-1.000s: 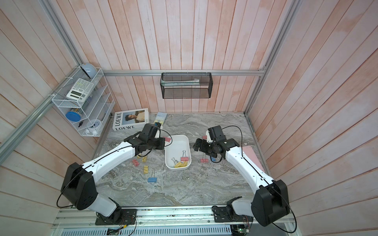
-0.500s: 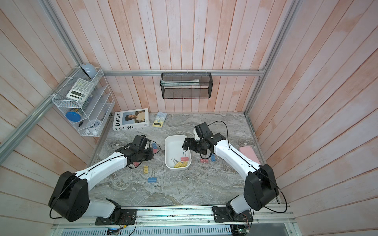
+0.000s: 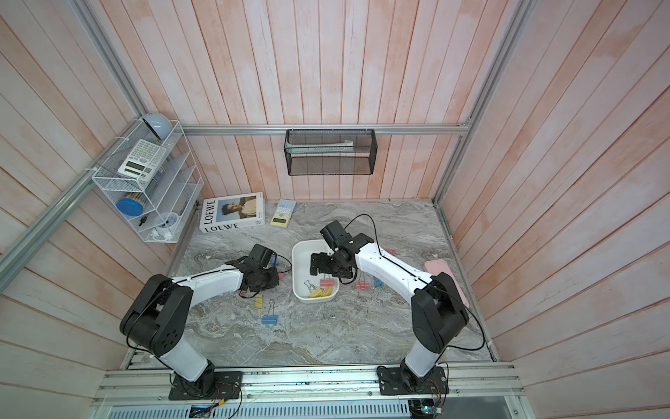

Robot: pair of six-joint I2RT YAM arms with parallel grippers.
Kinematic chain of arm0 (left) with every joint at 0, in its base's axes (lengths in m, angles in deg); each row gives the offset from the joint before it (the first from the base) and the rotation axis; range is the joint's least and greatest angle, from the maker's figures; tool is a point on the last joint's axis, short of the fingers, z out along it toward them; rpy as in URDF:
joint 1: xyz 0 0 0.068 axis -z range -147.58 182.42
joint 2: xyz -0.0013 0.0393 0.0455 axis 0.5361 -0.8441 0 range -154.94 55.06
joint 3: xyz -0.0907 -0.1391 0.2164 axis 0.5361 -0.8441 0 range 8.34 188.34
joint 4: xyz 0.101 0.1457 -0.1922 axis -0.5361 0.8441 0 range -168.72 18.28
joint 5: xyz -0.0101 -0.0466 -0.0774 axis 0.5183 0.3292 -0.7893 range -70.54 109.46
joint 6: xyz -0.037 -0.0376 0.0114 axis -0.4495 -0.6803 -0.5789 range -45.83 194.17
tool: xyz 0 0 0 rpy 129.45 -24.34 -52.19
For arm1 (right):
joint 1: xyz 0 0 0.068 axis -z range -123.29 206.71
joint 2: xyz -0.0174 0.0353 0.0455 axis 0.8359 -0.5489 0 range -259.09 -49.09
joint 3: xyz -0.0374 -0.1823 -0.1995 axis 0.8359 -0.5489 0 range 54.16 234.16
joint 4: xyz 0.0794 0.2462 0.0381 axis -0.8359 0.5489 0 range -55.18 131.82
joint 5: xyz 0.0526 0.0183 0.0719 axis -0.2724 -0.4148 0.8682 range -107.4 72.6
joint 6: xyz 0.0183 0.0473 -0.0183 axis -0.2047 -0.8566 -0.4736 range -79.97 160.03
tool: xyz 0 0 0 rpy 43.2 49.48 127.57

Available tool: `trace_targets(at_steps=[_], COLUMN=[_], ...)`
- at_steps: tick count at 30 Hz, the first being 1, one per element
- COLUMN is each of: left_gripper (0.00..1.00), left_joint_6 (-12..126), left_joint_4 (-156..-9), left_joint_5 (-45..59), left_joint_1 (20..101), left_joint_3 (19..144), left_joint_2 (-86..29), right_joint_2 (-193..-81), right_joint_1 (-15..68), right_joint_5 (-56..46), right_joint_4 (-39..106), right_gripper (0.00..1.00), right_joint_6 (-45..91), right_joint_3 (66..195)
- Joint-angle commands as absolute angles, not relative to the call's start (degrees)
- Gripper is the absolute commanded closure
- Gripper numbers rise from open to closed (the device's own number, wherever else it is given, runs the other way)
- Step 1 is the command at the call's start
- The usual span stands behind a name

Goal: Take out the binder clips from the storage box
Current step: Place the binder clip at the center of the board, then pick up the binder clip from the storage box.

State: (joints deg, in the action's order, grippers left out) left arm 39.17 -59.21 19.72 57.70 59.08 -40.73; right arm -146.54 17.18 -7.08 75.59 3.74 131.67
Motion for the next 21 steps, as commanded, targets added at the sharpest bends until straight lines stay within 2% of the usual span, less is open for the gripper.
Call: trace_targets(at_steps=[1, 4, 9, 18, 21], left_gripper=[0.76, 0.72, 0.57, 0.00, 0.00], left_joint_6=[38.76, 38.60, 37.32, 37.26, 37.34], left_joint_4=[-59.60, -58.37, -56.31, -50.73, -49.47], left_joint_5=[20.04, 20.94, 21.11, 23.87, 24.47], left_joint_1=[57.46, 57.22, 55.60, 54.48, 54.39], left_joint_3=[59.08, 58.72, 57.24, 56.44, 56.39], left_joint_2=[-39.25, -36.54, -29.86, -16.53, -13.27], right_joint_2=[-148.90, -150.73, -154.53, -161.35, -162.92], right_joint_1=[16.48, 16.37, 16.39, 16.28, 16.29], right_joint_5=[-8.62, -8.62, -8.91, -12.80, -14.74], right_joint_4=[78.68, 78.51, 79.22, 81.82, 82.80], right_gripper=[0.09, 0.16, 0.33, 0.52, 0.54], right_joint_6=[3.88, 3.42, 3.36, 3.47, 3.98], right_joint_3=[134.19, 135.34, 137.83, 143.20, 144.54])
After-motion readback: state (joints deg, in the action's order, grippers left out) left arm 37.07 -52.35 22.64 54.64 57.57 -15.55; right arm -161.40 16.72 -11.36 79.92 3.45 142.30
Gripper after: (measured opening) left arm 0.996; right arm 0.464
